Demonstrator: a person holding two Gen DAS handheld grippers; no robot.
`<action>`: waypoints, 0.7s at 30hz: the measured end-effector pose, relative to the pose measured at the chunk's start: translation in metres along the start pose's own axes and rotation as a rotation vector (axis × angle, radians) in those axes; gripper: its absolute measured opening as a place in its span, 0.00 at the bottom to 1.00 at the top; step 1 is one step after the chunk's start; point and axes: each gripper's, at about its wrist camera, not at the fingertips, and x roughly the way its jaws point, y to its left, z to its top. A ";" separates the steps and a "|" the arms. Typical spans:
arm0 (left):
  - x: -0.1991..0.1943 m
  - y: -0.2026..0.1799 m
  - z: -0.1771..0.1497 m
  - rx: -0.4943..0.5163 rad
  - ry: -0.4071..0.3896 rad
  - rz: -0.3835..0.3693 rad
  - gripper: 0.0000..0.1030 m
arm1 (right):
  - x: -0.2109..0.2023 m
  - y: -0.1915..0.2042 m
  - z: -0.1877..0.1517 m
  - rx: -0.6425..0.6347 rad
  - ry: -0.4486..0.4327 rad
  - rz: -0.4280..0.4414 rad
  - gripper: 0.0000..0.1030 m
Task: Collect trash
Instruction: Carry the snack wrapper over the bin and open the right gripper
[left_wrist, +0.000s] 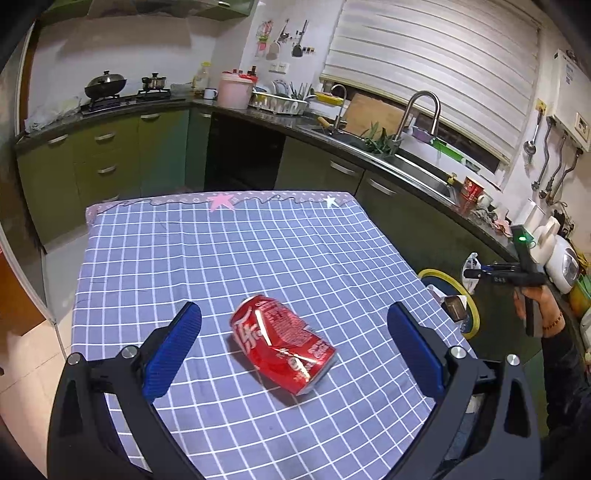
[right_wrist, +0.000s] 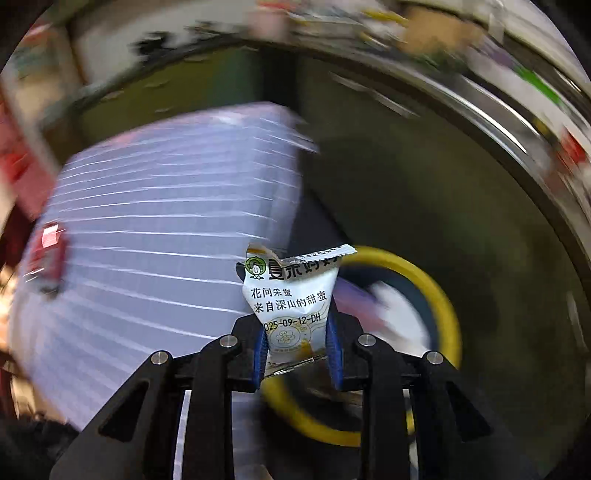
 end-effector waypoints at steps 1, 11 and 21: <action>0.001 -0.002 0.000 0.004 0.002 -0.002 0.93 | 0.007 -0.013 0.000 0.021 0.016 -0.022 0.26; 0.007 -0.012 0.002 0.034 0.022 0.004 0.93 | 0.073 -0.079 0.011 0.113 0.118 -0.159 0.26; 0.012 -0.007 -0.002 0.047 0.052 0.011 0.93 | 0.084 -0.089 0.010 0.123 0.134 -0.214 0.53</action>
